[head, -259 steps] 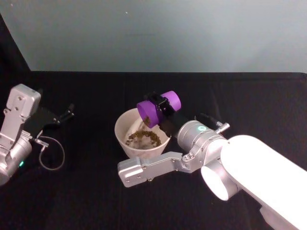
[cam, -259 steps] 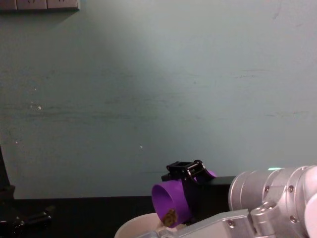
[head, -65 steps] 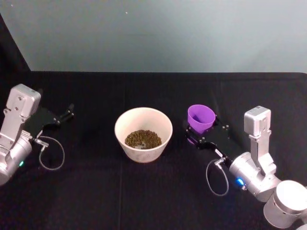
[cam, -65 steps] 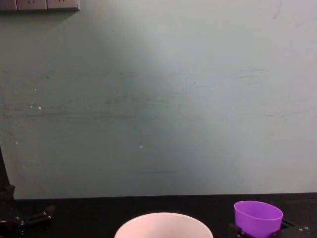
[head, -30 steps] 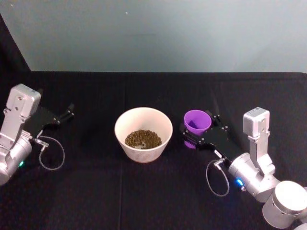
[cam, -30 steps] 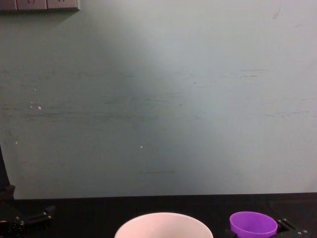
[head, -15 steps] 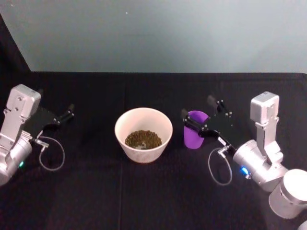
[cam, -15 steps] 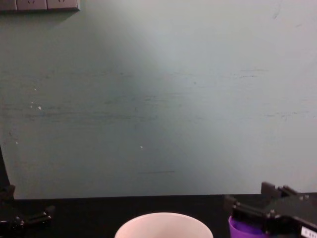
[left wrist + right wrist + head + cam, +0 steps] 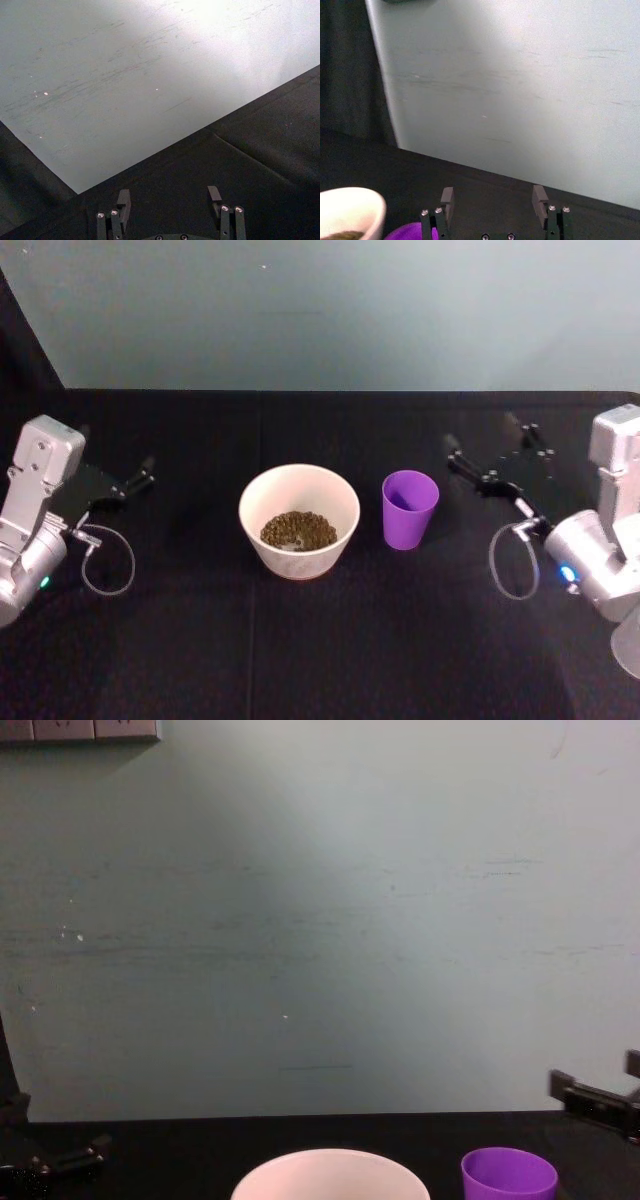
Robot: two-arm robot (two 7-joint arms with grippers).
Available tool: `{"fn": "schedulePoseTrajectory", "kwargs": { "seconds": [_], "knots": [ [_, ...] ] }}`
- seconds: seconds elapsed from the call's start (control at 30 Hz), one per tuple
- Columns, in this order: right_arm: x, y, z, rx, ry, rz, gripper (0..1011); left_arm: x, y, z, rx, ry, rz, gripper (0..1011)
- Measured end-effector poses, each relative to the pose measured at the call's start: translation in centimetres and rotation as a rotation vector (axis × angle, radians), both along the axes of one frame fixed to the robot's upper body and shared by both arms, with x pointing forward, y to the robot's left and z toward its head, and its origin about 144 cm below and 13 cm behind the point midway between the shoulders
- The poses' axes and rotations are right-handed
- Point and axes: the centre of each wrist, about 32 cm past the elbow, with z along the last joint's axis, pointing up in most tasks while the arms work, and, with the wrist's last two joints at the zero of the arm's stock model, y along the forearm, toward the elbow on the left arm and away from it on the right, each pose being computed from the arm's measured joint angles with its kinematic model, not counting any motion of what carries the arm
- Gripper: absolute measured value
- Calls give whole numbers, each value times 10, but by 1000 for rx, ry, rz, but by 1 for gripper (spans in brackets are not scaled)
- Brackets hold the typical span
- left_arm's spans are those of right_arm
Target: Pick up the cup and pour the mung beans from the cup into the bowl.
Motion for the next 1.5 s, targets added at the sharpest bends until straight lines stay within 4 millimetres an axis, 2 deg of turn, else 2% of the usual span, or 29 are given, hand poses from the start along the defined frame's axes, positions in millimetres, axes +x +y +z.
{"fn": "schedulePoseTrajectory", "kwargs": {
  "seconds": [0.1, 0.4, 1.5],
  "knots": [
    [-3, -11, -6, -9, 24, -40, 1003, 0, 0, 0, 0, 0, 0, 1000],
    [-11, -18, -36, -12, 114, -82, 1003, 0, 0, 0, 0, 0, 0, 1000],
    [-10, -17, -36, -12, 111, -80, 1003, 0, 0, 0, 0, 0, 0, 1000]
  ]
}}
